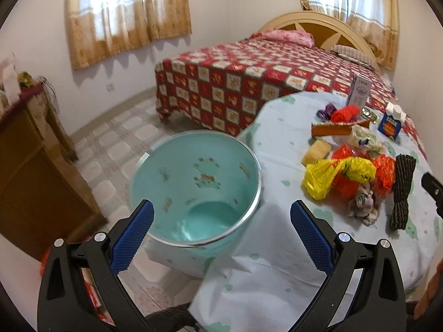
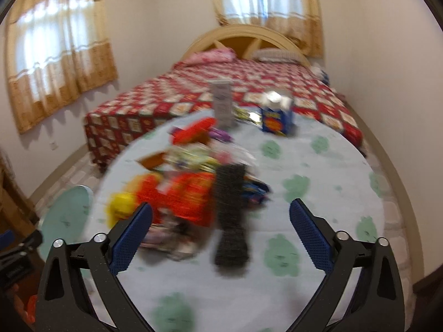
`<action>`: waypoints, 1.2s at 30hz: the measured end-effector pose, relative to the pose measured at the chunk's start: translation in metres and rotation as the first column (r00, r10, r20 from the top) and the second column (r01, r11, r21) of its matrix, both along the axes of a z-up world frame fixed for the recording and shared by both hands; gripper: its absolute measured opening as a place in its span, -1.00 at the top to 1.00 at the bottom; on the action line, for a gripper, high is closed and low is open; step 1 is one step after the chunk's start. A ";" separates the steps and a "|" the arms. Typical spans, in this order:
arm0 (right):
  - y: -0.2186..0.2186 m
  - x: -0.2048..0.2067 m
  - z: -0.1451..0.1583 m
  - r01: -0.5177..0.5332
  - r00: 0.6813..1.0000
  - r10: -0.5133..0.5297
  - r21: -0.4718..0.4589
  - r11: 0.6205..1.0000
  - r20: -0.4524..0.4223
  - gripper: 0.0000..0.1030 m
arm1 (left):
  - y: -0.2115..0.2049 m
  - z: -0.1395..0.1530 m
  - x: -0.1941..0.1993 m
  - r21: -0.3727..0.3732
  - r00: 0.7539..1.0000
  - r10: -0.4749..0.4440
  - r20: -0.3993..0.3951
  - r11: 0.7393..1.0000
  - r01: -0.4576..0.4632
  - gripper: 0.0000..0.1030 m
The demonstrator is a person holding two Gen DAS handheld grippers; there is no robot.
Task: Collect trash
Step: 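Grasp the black coiled scrubber with the right tool while the left tool grasps the yellow plastic bag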
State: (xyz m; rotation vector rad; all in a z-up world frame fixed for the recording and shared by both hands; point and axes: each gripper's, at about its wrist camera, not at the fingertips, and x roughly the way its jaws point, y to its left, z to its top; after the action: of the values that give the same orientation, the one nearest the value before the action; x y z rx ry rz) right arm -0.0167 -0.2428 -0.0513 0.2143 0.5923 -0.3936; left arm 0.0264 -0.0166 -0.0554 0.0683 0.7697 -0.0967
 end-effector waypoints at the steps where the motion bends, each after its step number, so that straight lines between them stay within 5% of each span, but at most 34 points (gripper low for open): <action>1: -0.010 -0.001 -0.006 0.017 1.000 -0.017 0.010 1.000 -0.017 -0.59 | 0.000 -0.004 0.003 -0.007 1.000 -0.001 -0.014 1.000 0.001 -0.88; 12: -0.028 0.025 -0.037 -0.007 0.995 0.013 0.056 0.998 -0.101 -0.34 | -0.034 -0.027 0.020 0.029 0.992 -0.122 -0.026 0.992 0.123 -0.87; 20: -0.031 0.041 -0.055 -0.048 0.985 0.068 0.125 0.991 -0.160 0.47 | -0.076 -0.030 0.032 0.028 0.964 -0.268 0.003 0.963 0.267 -0.85; 28: -0.037 0.034 -0.026 -0.043 0.996 0.047 0.057 0.997 -0.069 0.57 | -0.114 -0.044 0.060 -0.011 0.937 -0.348 -0.024 0.937 0.348 -0.48; 33: -0.043 0.040 -0.028 -0.037 0.996 0.042 0.069 0.997 -0.082 0.57 | -0.120 -0.055 0.071 -0.070 0.928 -0.366 -0.067 0.930 0.361 0.01; 36: -0.044 0.041 -0.029 -0.030 0.996 0.036 0.069 0.997 -0.086 0.57 | -0.120 -0.054 0.071 -0.085 0.926 -0.373 -0.060 0.926 0.368 0.07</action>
State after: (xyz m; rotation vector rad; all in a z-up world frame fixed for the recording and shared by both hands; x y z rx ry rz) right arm 0.0247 -0.2866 -0.0807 0.2523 0.6949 -0.3524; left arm 0.0972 -0.1363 -0.1097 0.1425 0.8209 -0.4903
